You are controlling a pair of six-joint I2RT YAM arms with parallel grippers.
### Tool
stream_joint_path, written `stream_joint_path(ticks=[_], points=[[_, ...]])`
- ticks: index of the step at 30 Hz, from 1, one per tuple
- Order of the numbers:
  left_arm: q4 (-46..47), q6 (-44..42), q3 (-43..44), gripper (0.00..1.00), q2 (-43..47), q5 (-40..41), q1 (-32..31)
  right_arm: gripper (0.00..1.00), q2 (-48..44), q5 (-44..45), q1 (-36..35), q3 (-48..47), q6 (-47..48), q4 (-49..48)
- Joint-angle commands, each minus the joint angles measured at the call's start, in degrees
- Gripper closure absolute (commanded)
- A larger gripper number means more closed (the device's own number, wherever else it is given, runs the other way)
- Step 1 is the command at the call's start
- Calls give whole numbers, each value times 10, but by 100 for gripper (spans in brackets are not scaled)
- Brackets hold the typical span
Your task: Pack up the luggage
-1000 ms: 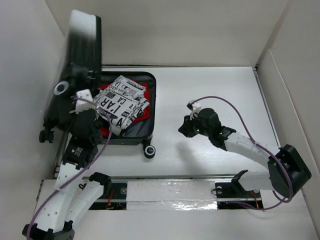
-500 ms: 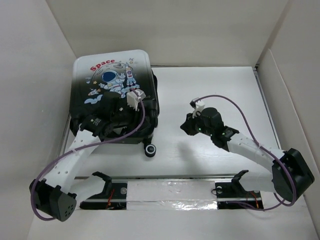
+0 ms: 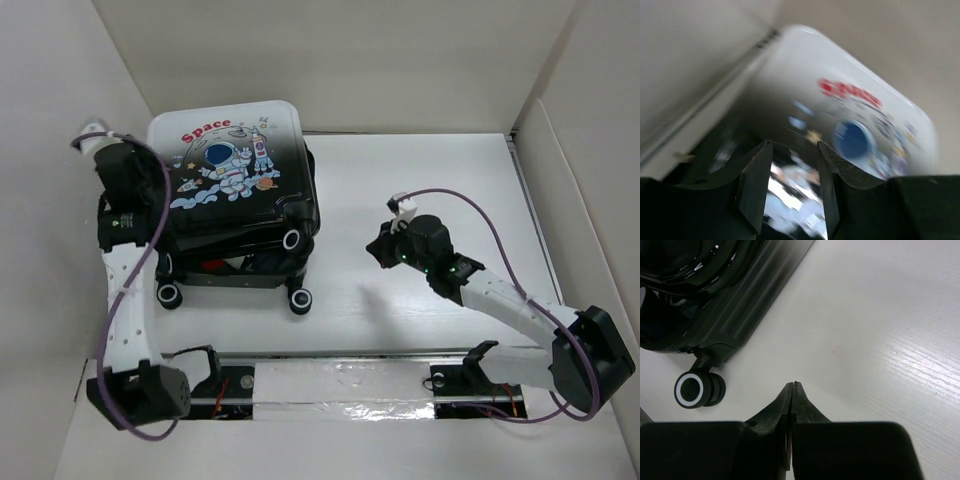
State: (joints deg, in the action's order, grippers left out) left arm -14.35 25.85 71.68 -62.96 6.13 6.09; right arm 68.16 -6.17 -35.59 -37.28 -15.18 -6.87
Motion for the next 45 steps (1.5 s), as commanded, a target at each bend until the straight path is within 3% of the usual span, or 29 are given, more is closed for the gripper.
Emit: stream_joint_path(ticks=[1,2,7,12,13,18,25,33,36,37,40,41,42,43,44,45], points=[[35,68,-20,63,-38,42,102,100,-16,13,3,5,5,-27],[39,68,-23,63,-50,44,138,100,-17,11,3,5,5,-26],[31,59,-23,63,-117,128,160,99,-23,4,3,5,5,-26],[18,75,-17,66,-187,7,258,99,-27,0,3,5,5,-27],[8,63,-13,70,-212,5,258,99,-29,-2,3,5,6,-26],[15,47,-72,71,-224,41,191,98,-44,-2,3,6,4,-24],[84,104,-221,72,-188,-58,136,97,-72,27,10,14,2,-17],[203,238,-414,73,-51,-100,-91,94,-129,59,78,5,-9,55],[242,307,-478,73,12,-86,-216,90,-154,78,104,1,-14,87],[246,324,-489,74,42,-67,-291,88,-160,78,112,1,-14,91],[223,377,-501,74,85,30,-409,79,-174,74,148,-7,-16,103],[205,383,-481,74,96,65,-492,76,-176,69,158,-10,-15,112],[154,387,-466,74,109,112,-535,75,-177,67,167,-13,-15,118],[114,396,-446,74,133,217,-576,74,-178,66,183,-17,-14,124],[81,403,-405,74,143,266,-643,70,-181,66,189,-22,-13,139],[19,406,-383,73,153,318,-671,69,-189,67,189,-23,-13,143]])
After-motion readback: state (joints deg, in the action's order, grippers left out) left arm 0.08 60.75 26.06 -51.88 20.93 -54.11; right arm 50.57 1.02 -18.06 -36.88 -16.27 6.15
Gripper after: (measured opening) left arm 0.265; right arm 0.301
